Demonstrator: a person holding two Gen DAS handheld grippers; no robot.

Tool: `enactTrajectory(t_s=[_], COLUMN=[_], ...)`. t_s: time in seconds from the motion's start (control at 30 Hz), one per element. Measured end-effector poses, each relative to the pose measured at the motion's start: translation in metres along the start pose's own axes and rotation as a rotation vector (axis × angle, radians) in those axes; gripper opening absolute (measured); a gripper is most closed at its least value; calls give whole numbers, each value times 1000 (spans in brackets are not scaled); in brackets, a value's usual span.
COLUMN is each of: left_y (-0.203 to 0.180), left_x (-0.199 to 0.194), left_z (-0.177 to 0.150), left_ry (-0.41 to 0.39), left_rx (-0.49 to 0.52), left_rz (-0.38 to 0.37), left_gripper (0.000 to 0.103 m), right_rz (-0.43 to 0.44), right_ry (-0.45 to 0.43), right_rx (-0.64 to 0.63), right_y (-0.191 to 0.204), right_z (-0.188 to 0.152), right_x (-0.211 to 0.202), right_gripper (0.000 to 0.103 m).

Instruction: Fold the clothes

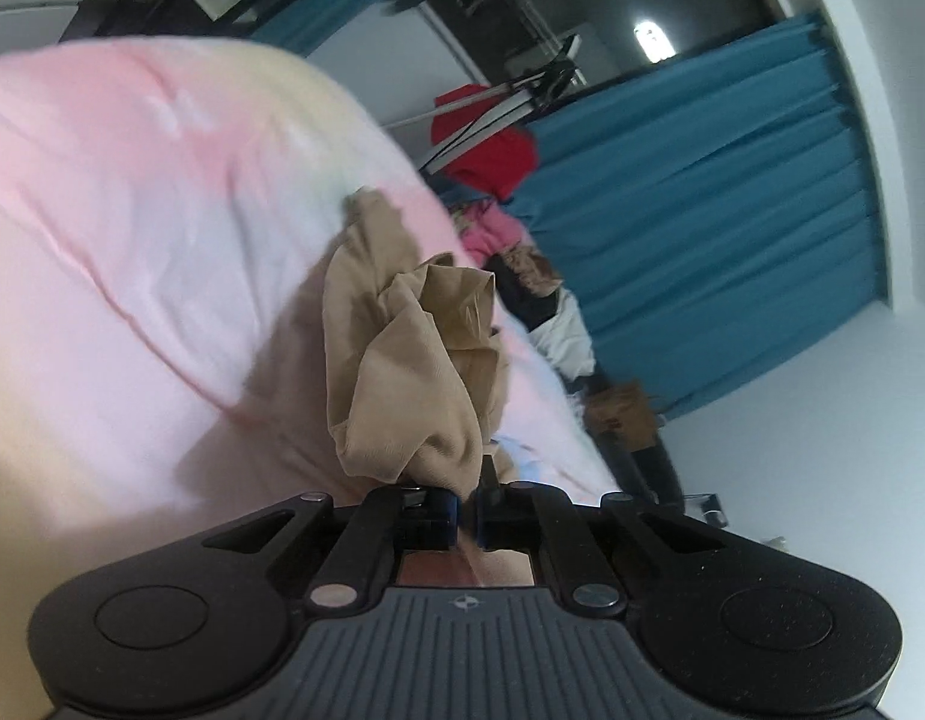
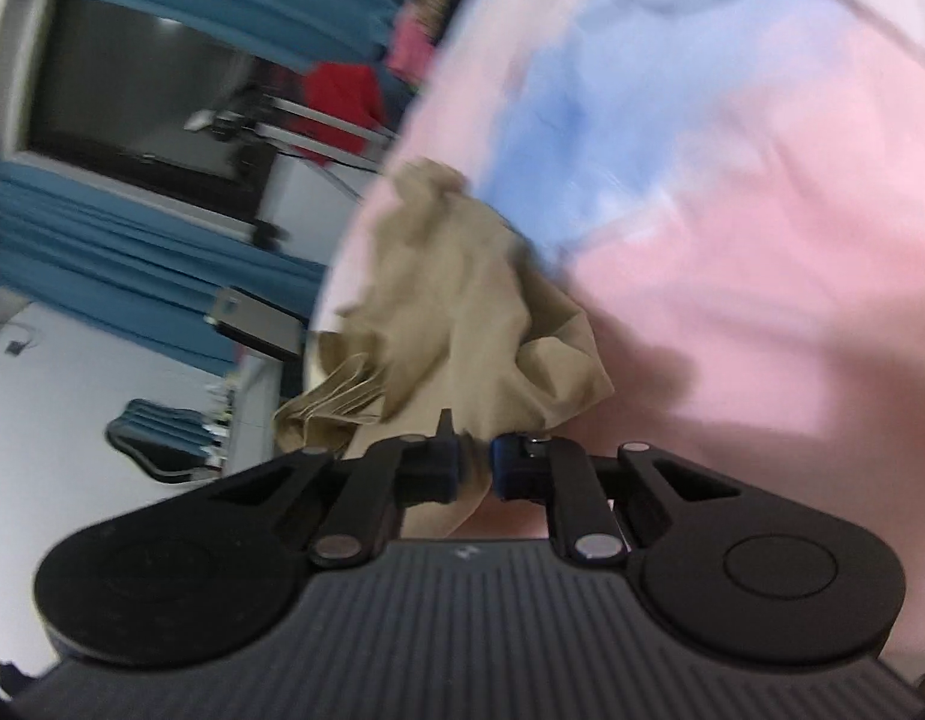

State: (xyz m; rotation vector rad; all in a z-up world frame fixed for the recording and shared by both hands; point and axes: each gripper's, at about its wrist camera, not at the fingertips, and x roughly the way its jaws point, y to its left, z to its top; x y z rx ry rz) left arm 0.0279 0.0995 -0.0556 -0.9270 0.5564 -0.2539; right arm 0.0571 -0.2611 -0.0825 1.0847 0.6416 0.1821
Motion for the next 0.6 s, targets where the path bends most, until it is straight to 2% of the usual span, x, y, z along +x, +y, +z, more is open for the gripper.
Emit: enactTrajectory(t_s=[0.13,0.27,0.33,0.4,0.47,0.6], left_y=[-29,-45,-50,-56,-64,-73], left_x=[-45,-103,-137,-153,-161,-139], left_z=[-14,-45,-61,-67,-67,-44], left_ry=[-24,-4,1,4,-2,-7], left_rx=[24,-9,-27,-51,-57,-44], left_rz=[-1,26,36,51,64,92], left_gripper=[5,5,5,5,6,7], right_rz=[45,87,115,127,124,111], right_ry=[-16,-4,15,18,20,5], right_rx=[-70,-106,-90,-75,-65,-67], right_y=[24,29,29,28,31,41], right_z=[-1,-18,-29,-32,-32,-23], right_x=[-42,-105,-131,-147,-150,-134], right_gripper=[13,13,13,13,13,13])
